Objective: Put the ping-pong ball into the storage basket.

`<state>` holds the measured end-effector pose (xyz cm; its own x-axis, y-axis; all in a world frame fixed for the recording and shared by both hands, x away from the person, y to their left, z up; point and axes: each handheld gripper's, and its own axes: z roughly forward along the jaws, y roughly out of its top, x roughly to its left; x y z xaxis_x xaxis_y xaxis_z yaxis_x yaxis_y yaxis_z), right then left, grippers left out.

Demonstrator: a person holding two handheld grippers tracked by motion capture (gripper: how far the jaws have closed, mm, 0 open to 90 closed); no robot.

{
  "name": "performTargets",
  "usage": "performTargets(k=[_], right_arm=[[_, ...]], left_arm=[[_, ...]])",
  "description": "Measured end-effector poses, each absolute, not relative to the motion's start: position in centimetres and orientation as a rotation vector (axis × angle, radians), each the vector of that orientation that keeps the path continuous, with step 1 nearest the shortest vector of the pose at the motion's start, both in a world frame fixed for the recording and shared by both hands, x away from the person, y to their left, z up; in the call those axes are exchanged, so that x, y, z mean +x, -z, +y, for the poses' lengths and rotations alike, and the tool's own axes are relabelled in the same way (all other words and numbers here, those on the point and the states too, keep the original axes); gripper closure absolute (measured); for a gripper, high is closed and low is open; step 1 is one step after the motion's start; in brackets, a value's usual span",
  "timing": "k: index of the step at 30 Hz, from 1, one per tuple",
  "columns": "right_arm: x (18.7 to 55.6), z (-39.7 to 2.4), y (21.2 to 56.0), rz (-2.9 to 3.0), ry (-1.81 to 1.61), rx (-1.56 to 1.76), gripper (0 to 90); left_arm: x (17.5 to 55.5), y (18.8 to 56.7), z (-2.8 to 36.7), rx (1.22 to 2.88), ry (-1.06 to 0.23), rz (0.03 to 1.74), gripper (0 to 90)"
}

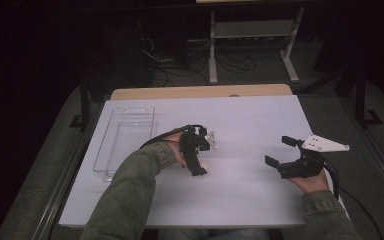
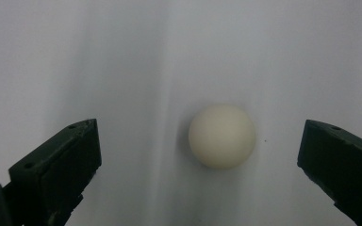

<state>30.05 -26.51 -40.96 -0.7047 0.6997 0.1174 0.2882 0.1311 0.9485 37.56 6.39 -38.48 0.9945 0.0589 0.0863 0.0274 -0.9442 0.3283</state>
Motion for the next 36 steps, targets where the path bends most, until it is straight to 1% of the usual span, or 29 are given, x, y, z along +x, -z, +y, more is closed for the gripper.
performTargets(k=[8,9,11,20,21,25,33,36], right_arm=[[30.0,-26.4,40.9,2.059,-1.602,0.945,0.0],[30.0,-26.4,40.9,2.060,-1.602,0.946,0.0],[30.0,-26.4,40.9,2.060,-1.603,0.946,0.0],[30.0,-26.4,40.9,2.061,-1.606,0.946,0.0],[30.0,-26.5,40.9,2.060,-1.607,0.946,0.0],[30.0,-26.5,40.9,2.062,-1.606,0.946,0.0],[30.0,-26.4,40.9,2.065,-1.605,0.946,0.0],[30.0,-26.4,41.0,2.069,-1.604,0.944,0.0]], left_arm=[[37.5,39.1,6.2,2.823,-0.110,0.039,0.0],[37.5,39.1,6.2,2.822,-0.108,0.039,0.7],[37.5,39.1,6.2,2.813,-0.108,0.040,5.2],[37.5,39.7,6.0,2.840,-0.111,0.032,7.3],[37.5,39.7,6.0,2.841,-0.112,0.031,10.9],[37.4,39.8,6.0,2.837,-0.094,0.036,13.7],[37.4,40.3,5.9,2.851,-0.089,0.041,16.4],[37.5,40.6,6.2,2.831,-0.074,0.069,20.6]])
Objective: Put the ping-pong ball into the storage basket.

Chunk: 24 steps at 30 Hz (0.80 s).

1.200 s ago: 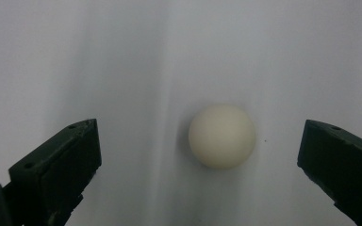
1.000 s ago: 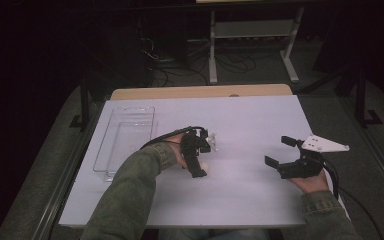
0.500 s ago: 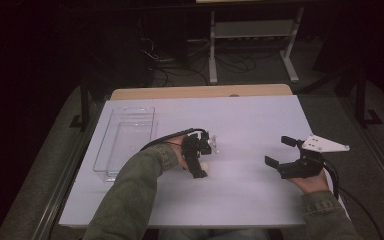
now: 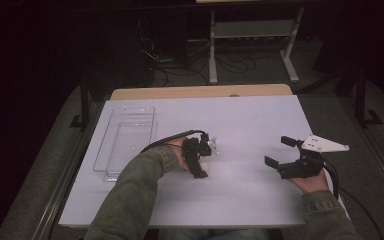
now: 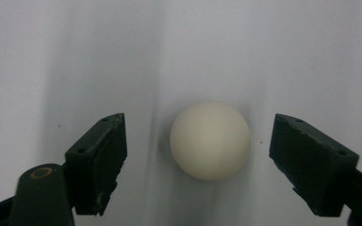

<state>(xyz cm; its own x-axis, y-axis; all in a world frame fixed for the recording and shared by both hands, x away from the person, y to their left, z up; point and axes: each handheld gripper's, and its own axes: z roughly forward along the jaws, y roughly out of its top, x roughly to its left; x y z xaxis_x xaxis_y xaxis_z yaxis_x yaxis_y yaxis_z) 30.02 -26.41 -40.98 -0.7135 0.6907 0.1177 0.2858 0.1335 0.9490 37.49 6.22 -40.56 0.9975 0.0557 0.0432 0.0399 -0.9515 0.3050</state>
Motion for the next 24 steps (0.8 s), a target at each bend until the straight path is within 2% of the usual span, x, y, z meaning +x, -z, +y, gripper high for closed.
performTargets(k=[9,24], right_arm=[[30.06,-26.34,41.04,2.075,-1.596,0.947,0.0],[30.10,-26.37,41.07,2.077,-1.596,0.950,0.0]], left_arm=[[37.55,40.79,6.43,2.831,-0.053,0.067,27.4],[37.63,40.87,6.34,2.836,-0.036,0.059,48.1]])
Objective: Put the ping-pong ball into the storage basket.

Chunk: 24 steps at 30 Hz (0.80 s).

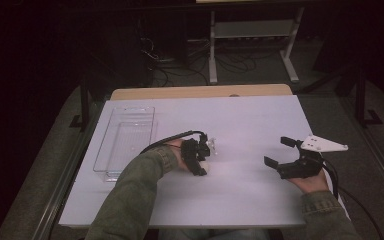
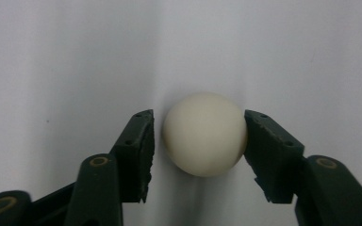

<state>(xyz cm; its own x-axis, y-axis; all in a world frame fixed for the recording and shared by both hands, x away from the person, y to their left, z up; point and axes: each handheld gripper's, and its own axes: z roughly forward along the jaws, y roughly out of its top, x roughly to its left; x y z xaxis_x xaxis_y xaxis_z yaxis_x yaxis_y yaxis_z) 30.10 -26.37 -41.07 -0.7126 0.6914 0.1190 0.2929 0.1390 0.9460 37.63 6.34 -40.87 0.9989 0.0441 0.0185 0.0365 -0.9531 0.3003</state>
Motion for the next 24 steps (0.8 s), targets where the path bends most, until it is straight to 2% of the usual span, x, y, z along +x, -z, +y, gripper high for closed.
performTargets(k=[24], right_arm=[[30.0,-26.3,41.1,2.083,-1.596,0.948,0.0]], left_arm=[[37.5,39.8,6.5,2.837,-0.049,0.043,50.6]])
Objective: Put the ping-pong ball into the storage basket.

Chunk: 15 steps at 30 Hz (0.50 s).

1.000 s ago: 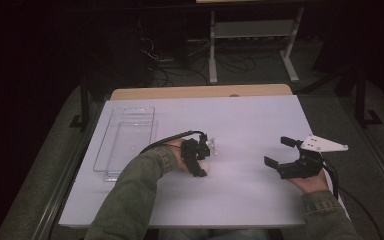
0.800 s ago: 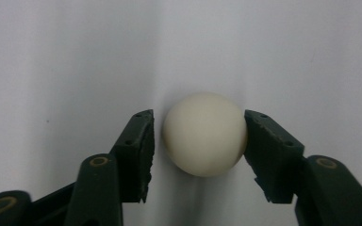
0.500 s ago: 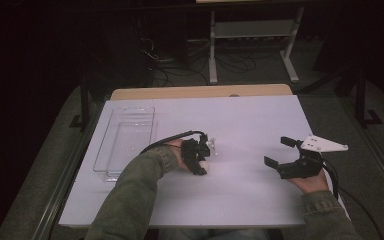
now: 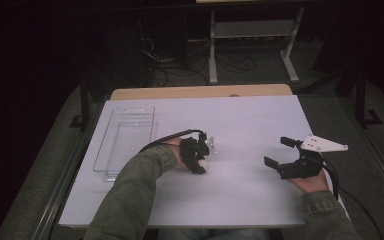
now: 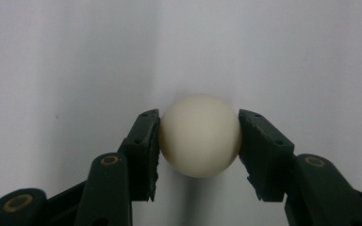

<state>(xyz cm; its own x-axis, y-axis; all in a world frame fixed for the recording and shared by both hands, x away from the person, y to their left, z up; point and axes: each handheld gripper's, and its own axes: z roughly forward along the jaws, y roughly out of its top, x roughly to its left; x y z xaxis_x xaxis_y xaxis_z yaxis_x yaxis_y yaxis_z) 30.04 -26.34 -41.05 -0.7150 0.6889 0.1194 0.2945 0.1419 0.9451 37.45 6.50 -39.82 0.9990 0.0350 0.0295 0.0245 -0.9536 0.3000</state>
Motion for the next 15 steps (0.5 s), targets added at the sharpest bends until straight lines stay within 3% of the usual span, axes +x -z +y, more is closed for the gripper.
performTargets(k=[15], right_arm=[[30.0,-26.4,41.0,2.078,-1.605,0.951,0.0]], left_arm=[[37.2,37.9,6.6,2.827,-0.066,0.049,50.7]])
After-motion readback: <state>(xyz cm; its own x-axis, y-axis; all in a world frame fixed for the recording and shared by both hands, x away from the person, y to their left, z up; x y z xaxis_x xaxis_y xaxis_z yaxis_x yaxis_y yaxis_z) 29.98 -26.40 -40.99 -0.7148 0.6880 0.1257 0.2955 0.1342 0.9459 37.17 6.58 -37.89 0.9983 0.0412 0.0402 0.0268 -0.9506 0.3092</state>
